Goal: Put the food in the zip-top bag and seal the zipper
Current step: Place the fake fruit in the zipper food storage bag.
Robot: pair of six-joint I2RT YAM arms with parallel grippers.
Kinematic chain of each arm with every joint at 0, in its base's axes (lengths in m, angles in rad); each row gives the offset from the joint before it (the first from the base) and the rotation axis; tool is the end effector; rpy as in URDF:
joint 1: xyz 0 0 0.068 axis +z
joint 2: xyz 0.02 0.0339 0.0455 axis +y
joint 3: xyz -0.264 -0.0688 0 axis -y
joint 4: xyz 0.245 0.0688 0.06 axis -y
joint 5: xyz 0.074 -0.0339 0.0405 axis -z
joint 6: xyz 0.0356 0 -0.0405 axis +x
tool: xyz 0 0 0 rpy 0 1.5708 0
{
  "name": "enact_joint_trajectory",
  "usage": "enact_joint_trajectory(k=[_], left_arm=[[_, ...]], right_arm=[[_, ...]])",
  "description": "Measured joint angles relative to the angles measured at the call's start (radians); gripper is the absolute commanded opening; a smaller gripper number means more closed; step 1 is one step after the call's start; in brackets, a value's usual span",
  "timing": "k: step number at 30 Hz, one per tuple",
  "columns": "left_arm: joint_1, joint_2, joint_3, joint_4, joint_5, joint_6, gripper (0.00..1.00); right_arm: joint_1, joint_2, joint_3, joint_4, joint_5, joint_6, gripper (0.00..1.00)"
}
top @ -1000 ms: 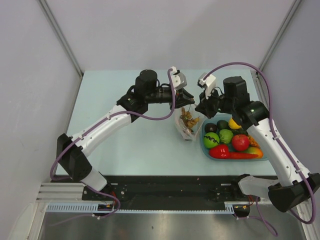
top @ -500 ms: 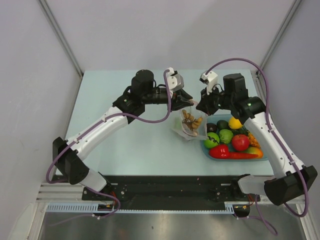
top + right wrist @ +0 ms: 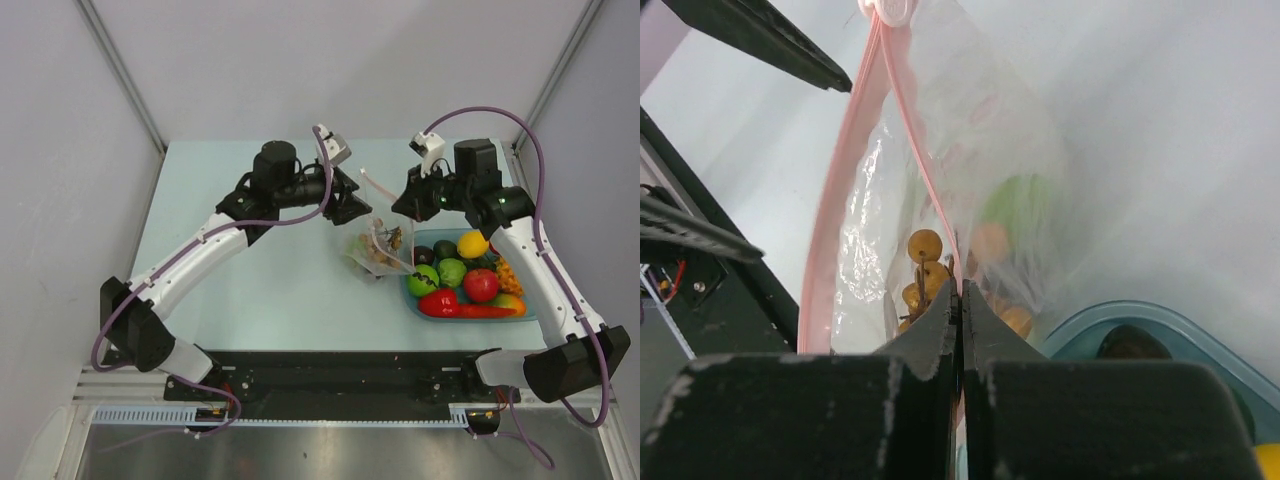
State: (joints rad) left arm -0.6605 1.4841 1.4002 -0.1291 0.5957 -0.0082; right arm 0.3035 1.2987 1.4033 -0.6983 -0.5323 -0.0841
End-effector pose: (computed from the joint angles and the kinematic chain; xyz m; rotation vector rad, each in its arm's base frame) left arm 0.2621 -0.2289 0.3939 1.0021 1.5670 -1.0016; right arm 0.2553 0.0989 0.3945 -0.7133 2.0314 0.7014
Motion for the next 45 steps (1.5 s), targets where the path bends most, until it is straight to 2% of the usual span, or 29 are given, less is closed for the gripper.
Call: enact_joint_trajectory(k=[6,10,15,16,17,19,24,27,31,36,40,41,43,44,45], left_arm=[[0.002,-0.001,-0.035,-0.058,-0.014,-0.158,0.68],[0.002,-0.001,-0.068,-0.062,0.001,-0.251,0.64],[0.002,0.007,-0.079,-0.068,0.032,-0.330,0.43],[0.001,0.009,-0.079,-0.068,0.042,-0.343,0.36],[0.000,0.011,-0.079,-0.068,0.051,-0.351,0.19],[0.000,0.017,-0.079,-0.069,0.071,-0.365,0.01],[0.029,0.039,0.001,-0.208,0.169,-0.349,0.00],[0.097,0.029,0.089,-0.349,0.229,-0.308,0.00],[0.156,-0.024,0.158,-0.513,0.246,-0.236,0.00],[0.158,-0.046,0.229,-0.676,0.245,-0.190,0.00],[0.170,-0.035,0.231,-0.708,0.226,-0.193,0.00],[0.170,-0.031,0.228,-0.705,0.220,-0.197,0.00],[0.171,-0.022,0.216,-0.690,0.215,-0.204,0.00],[0.171,-0.013,0.211,-0.681,0.211,-0.209,0.00],[0.171,0.000,0.209,-0.666,0.208,-0.220,0.00]], right_arm=[[0.000,0.000,0.000,0.023,-0.010,0.059,0.00],[0.000,0.000,0.000,0.037,-0.019,0.099,0.00],[0.005,-0.002,-0.004,0.079,-0.026,0.171,0.00],[0.008,-0.004,-0.009,0.094,-0.026,0.188,0.00],[0.010,-0.008,-0.015,0.107,-0.026,0.204,0.00],[0.017,-0.017,-0.029,0.129,-0.026,0.232,0.00],[0.031,-0.042,-0.043,0.145,-0.016,0.279,0.00],[0.026,-0.051,-0.031,0.121,0.004,0.275,0.00],[0.024,-0.050,0.023,0.035,0.060,0.228,0.00],[0.034,-0.044,0.048,-0.042,0.106,0.154,0.01],[0.041,-0.030,0.015,-0.046,0.106,0.101,0.22],[0.042,-0.023,0.003,-0.046,0.106,0.088,0.35],[0.042,0.001,-0.005,-0.045,0.105,0.061,0.51],[0.038,0.016,-0.005,-0.042,0.105,0.046,0.65],[0.032,0.029,-0.004,-0.041,0.101,0.033,0.72]])
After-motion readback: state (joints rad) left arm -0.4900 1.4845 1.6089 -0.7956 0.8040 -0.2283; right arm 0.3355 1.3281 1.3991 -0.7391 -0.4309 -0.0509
